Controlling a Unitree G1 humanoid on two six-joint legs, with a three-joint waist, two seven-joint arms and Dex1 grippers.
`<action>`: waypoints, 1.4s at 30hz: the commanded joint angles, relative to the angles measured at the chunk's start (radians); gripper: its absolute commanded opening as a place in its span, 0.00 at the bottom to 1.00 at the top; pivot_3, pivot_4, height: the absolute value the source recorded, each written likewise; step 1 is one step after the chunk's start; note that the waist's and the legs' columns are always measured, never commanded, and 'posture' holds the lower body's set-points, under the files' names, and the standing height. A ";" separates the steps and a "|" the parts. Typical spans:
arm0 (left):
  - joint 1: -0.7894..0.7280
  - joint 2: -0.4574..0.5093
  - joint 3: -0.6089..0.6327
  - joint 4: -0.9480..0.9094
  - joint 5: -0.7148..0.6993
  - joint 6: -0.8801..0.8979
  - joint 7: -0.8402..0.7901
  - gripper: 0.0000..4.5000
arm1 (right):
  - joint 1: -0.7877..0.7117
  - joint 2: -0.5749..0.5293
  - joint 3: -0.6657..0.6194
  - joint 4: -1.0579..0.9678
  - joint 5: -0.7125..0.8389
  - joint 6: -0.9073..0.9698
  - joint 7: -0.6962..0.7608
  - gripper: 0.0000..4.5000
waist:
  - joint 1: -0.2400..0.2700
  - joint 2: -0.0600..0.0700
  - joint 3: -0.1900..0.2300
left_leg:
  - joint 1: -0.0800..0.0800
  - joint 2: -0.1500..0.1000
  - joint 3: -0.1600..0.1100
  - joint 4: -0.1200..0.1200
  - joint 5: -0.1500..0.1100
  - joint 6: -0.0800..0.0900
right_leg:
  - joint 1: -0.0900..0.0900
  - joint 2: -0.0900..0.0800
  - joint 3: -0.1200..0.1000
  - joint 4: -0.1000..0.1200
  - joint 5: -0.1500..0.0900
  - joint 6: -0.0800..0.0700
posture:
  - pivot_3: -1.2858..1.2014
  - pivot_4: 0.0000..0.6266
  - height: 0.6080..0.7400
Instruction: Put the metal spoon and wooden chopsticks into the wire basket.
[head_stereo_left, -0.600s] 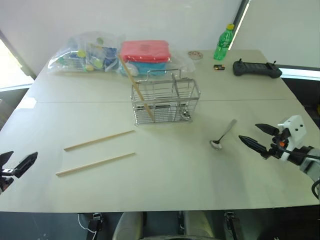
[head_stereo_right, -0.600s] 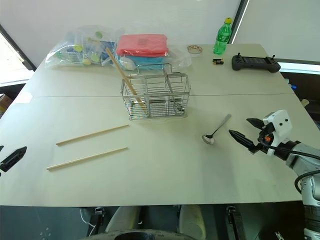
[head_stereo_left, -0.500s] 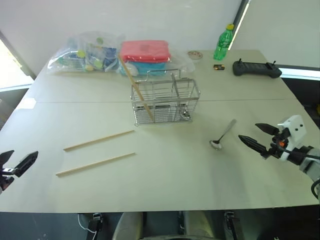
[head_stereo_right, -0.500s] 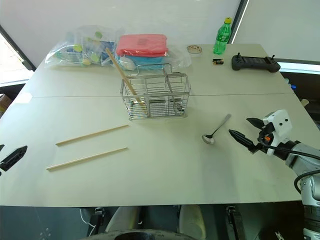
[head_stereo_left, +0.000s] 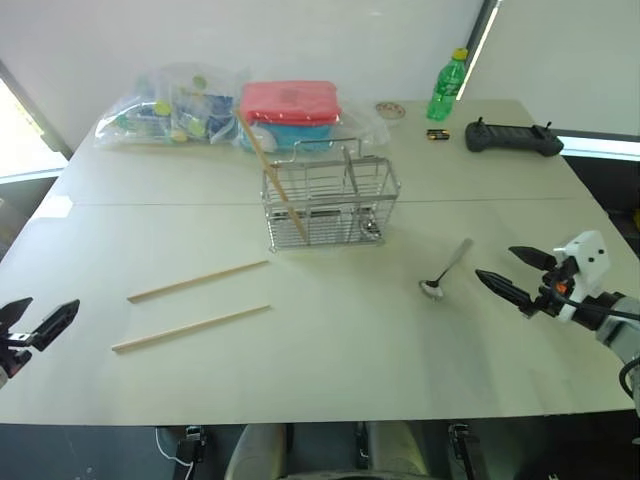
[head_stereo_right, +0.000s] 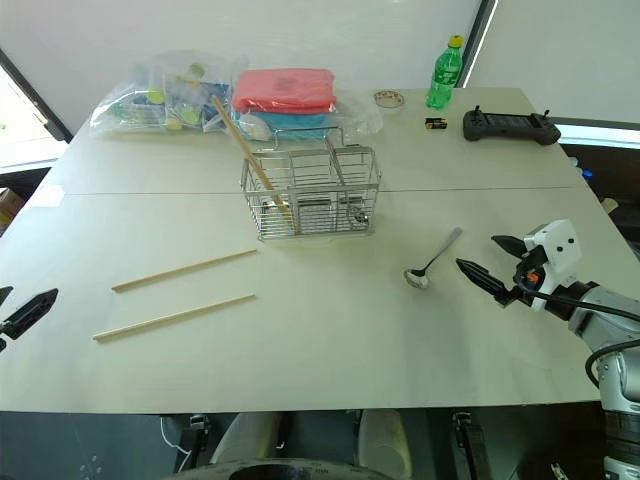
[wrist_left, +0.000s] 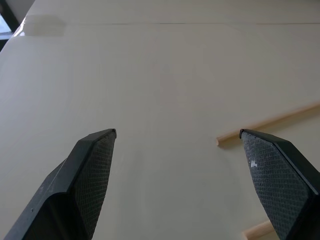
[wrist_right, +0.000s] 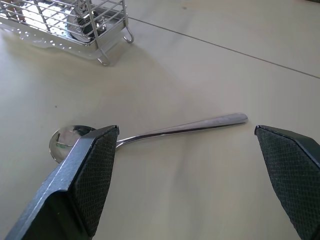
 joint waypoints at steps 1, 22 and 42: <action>-0.010 0.032 0.011 -0.018 -0.008 0.000 -0.001 0.92 | -0.004 0.002 -0.023 -0.041 0.011 -0.012 -0.005 1.00 | 0.000 0.000 0.000 | 0.000 0.000 0.000 0.000 0.000 0.000 | 0.000 0.000 0.000 0.000 0.000 0.000 | 0.52 0.24 0.63; -0.398 0.205 -0.282 -0.313 -0.429 0.362 0.021 0.92 | -0.203 -0.240 0.162 0.161 -0.183 -0.274 0.268 1.00 | -0.005 0.000 0.000 | 0.004 0.000 0.002 0.002 0.000 0.000 | 0.003 0.001 0.001 0.004 0.001 -0.001 | 0.52 0.24 0.63; -0.752 0.283 -0.569 -0.443 -0.662 0.461 0.218 0.92 | -1.053 -0.078 0.752 1.030 -0.666 -1.214 0.695 1.00 | -0.029 -0.003 0.007 | 0.016 -0.001 0.013 -0.001 0.001 -0.001 | 0.006 0.003 0.009 0.010 0.002 0.003 | 0.52 0.24 0.63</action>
